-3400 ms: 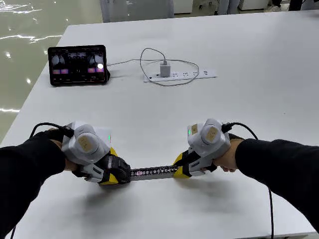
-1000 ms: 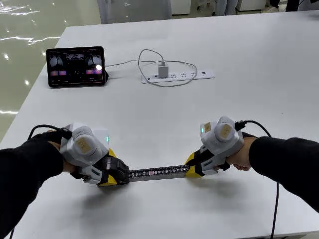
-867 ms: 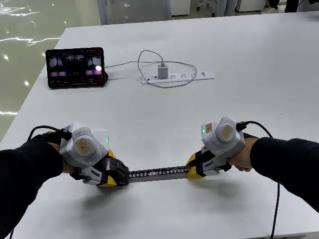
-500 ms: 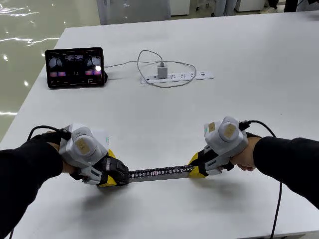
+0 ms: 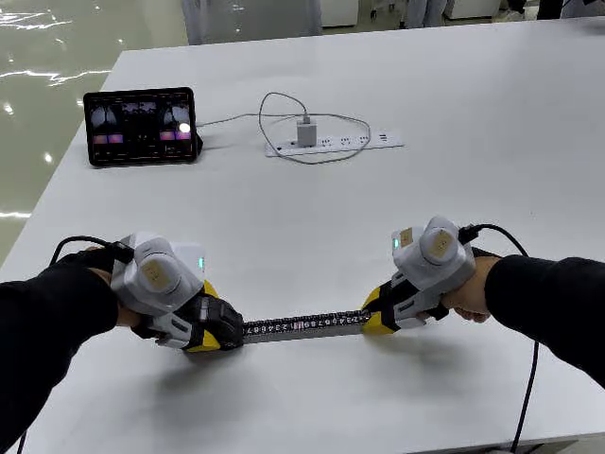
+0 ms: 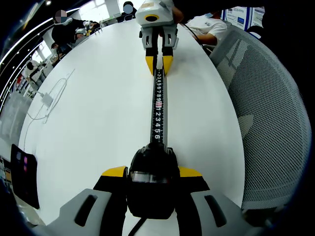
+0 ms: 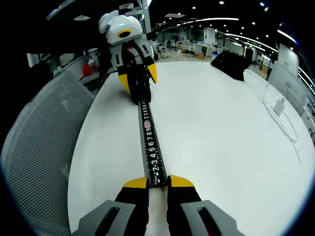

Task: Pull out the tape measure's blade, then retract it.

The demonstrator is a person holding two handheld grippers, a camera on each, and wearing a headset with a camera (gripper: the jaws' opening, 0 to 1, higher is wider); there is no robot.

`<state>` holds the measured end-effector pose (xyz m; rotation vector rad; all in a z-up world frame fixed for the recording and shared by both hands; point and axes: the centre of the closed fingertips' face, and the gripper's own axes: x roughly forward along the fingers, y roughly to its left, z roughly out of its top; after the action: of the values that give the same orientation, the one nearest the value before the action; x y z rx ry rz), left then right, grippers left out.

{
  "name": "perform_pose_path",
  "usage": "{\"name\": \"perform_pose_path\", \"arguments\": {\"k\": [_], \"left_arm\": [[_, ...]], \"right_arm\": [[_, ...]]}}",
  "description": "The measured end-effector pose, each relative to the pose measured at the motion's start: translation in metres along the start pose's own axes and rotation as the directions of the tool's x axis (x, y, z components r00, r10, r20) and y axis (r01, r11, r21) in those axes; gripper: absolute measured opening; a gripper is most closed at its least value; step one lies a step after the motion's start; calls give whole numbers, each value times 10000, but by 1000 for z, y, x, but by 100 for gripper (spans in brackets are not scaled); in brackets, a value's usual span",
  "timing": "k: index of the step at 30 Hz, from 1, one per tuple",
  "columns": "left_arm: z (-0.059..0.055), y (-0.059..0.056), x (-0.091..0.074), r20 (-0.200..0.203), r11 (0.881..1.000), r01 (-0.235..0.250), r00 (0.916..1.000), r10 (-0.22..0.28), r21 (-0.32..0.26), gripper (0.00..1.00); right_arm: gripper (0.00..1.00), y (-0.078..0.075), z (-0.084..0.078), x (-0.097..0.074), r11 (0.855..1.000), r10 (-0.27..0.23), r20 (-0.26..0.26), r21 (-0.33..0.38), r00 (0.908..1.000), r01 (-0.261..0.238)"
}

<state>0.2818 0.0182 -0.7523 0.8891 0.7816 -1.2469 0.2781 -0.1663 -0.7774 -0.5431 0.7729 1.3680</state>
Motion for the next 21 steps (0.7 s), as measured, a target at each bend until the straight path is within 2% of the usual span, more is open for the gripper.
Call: {"name": "perform_pose_path", "arguments": {"k": [21], "left_arm": [[0,0,0,-4,10000,-11,10000,11,-2,32]], "right_arm": [[9,-1,-7,-6,10000,-31,-39,39,10000,31]]}}
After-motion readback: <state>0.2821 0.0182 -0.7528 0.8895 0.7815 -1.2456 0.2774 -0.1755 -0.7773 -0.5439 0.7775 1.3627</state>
